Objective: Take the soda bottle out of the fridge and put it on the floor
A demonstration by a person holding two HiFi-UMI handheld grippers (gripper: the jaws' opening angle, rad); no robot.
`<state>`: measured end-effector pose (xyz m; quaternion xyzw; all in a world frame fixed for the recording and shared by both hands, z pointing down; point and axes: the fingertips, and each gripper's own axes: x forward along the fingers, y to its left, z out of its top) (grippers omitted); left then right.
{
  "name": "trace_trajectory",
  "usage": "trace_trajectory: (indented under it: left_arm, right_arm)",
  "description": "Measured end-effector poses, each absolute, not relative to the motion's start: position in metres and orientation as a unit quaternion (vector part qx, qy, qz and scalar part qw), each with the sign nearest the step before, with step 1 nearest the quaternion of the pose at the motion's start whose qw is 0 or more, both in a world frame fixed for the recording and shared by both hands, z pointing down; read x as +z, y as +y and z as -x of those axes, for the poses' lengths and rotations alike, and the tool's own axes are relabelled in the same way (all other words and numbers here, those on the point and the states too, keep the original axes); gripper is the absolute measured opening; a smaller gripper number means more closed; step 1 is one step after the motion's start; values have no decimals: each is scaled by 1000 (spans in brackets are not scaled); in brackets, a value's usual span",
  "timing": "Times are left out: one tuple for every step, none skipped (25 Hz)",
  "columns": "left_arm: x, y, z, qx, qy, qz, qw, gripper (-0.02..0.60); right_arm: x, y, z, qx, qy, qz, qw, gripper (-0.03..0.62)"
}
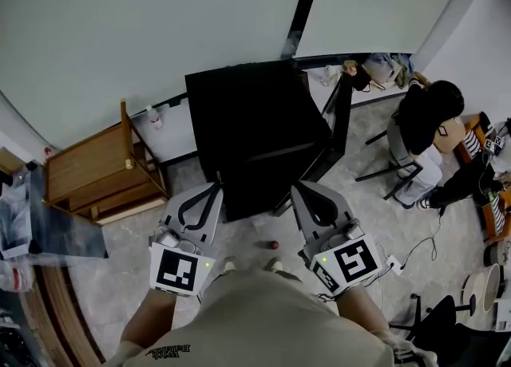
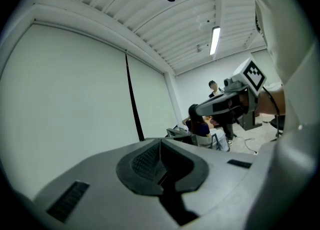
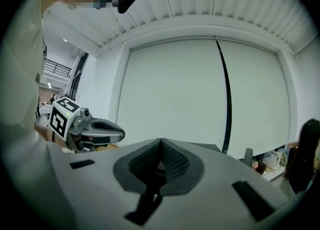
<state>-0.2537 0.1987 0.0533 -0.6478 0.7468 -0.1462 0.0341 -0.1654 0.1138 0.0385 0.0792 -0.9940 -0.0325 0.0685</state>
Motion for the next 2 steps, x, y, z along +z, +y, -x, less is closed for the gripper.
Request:
trace_trajectory:
  left_arm:
    - [53, 198, 253, -145, 747, 648, 34, 9]
    - [54, 198, 253, -145, 747, 649, 33, 11]
  right_arm:
    - [38, 112, 164, -33, -994, -81, 68, -5]
    - [38, 111, 164, -33, -994, -83, 67, -5]
